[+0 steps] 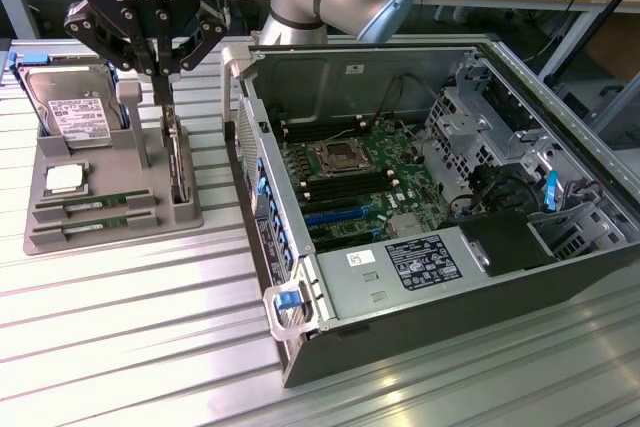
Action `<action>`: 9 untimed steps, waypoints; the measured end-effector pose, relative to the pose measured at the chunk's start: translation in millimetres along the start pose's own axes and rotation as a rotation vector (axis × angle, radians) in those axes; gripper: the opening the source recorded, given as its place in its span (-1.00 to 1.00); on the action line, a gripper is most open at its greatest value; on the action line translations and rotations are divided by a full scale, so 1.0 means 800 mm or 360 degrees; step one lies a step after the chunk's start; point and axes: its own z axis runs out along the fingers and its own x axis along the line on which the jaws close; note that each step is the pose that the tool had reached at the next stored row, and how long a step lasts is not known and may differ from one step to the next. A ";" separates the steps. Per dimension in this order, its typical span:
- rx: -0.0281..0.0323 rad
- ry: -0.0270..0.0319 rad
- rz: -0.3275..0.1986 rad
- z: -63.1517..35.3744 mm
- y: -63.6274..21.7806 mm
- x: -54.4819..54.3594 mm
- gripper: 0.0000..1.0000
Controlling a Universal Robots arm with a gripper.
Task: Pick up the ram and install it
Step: 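Reach for the ram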
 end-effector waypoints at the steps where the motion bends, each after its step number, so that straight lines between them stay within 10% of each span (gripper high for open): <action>1: 0.00000 0.00000 0.0000 0.000 0.000 0.003 -0.79; 9: 0.00001 0.00000 0.0000 0.000 -0.001 0.016 -0.79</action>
